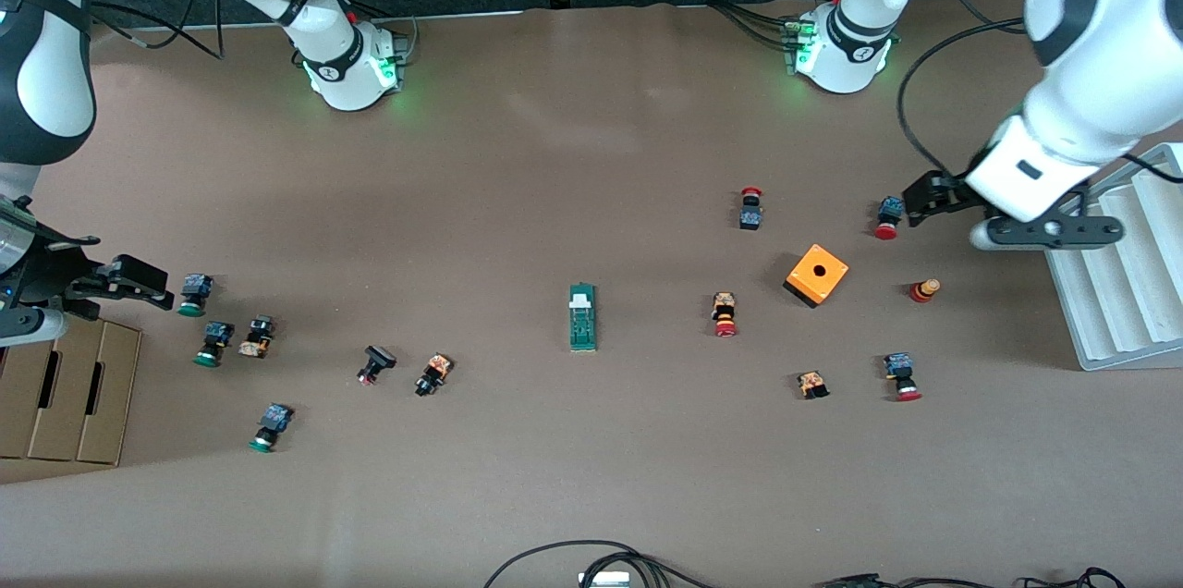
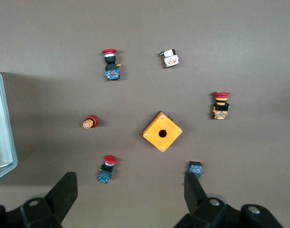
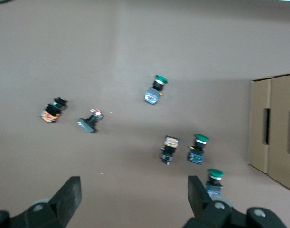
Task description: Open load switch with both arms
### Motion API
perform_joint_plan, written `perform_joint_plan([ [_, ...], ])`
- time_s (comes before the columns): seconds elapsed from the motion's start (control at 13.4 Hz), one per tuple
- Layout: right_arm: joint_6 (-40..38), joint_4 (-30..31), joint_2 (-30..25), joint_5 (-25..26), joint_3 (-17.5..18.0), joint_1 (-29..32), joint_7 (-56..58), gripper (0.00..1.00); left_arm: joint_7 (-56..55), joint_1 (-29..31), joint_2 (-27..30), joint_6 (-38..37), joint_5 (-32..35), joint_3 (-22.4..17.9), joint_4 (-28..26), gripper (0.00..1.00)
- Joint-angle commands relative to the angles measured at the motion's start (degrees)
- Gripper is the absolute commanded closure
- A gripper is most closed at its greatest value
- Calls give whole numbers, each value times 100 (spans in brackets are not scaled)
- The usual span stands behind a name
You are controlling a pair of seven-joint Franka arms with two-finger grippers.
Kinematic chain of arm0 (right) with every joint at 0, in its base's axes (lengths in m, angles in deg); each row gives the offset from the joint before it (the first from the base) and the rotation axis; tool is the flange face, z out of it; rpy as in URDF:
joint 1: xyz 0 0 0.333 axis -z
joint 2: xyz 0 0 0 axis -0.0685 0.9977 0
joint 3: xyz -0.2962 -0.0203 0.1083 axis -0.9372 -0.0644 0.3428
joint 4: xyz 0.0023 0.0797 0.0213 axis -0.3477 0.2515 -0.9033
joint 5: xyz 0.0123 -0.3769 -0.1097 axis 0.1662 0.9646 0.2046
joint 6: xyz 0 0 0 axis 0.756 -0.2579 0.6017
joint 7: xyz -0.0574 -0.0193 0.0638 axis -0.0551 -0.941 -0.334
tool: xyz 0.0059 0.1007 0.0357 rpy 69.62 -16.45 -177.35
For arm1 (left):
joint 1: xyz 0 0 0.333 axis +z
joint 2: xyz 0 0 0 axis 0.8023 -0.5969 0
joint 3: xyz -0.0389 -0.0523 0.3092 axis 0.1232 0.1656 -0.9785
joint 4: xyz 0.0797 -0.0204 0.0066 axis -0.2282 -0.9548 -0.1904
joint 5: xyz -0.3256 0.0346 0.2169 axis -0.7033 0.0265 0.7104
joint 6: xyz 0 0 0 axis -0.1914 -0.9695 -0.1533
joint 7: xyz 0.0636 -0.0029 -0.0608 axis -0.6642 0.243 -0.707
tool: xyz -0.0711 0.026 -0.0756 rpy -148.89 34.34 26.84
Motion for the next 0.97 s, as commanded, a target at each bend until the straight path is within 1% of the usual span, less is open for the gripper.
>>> perform_joint_plan([
  [0.0, -178, -92, 0, 344, 71, 61, -68, 1, 182, 1, 135, -109, -214, -154, -100, 1],
  [0.15, -205, -153, 0, 160, 53, 122, -77, 0, 199, -8, 108, -109, -451, -391, -109, 1],
  [0.45, -204, -163, 44, 151, 62, 79, -77, 0, 191, -17, 38, -268, -443, -392, 58, 0],
  [0.6, -239, -163, 26, 134, 62, 88, -77, 0, 208, -17, -93, -276, -443, -392, 224, 0],
  [0.82, -380, -180, -35, -103, 53, 140, -77, 0, 208, -17, -252, -268, -382, -392, 409, 0],
  [0.89, -389, -163, -148, -217, 18, 123, -77, 0, 208, -8, -252, -268, -381, -392, 409, 0],
])
